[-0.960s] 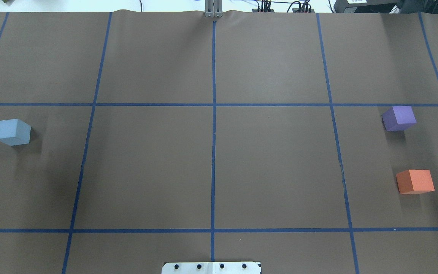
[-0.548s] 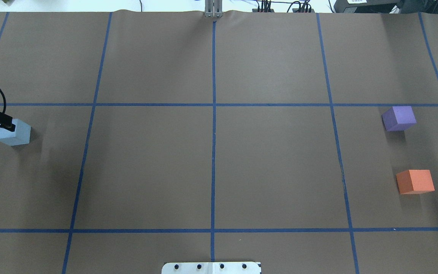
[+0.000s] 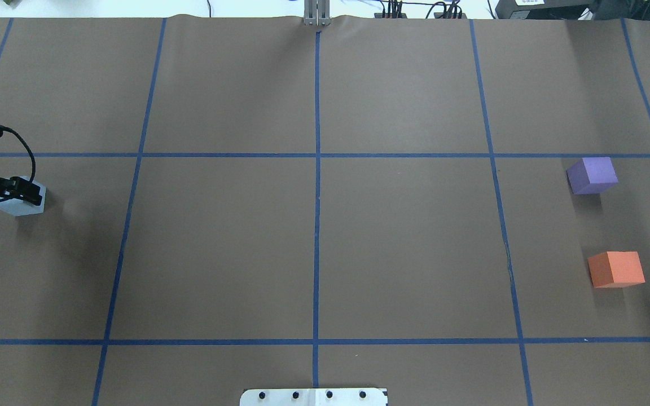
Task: Place blue block between orange and purple blocks
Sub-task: 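Lower the left gripper onto the light-blue cube and grasp it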
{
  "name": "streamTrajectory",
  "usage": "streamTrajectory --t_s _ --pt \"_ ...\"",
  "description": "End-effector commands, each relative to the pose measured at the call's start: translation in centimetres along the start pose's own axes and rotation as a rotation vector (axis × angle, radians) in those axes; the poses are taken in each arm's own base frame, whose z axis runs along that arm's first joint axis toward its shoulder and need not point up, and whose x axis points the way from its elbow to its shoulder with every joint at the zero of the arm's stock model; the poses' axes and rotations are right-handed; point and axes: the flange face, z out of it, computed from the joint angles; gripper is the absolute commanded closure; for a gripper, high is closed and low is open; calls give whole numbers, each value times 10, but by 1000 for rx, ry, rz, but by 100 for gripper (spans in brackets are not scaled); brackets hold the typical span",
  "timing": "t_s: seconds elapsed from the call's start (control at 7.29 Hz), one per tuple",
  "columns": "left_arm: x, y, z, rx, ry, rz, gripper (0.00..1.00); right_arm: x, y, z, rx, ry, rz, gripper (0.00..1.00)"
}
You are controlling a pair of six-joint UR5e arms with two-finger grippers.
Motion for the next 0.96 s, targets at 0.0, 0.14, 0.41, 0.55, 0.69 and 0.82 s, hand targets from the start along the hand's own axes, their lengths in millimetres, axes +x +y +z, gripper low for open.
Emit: streamTrajectory --t_s 0.0,0.14,0.41,0.55,0.69,0.82 --pt "1 -7 8 -1 2 8 46 0 0 0 0 0 0 0" --pt "7 -7 2 1 17 14 71 -1 0 -1 1 0 -1 0" --pt "39 -11 -29 2 30 18 74 -1 0 -1 1 0 -1 0" --pt "84 -29 -60 -8 19 0 73 -1 0 -1 2 0 -2 0" --pt "141 -56 -97 -9 18 -20 72 -1 0 -1 2 0 -2 0" --pt "208 -76 -121 -18 29 -27 71 -1 0 -1 2 -2 -2 0"
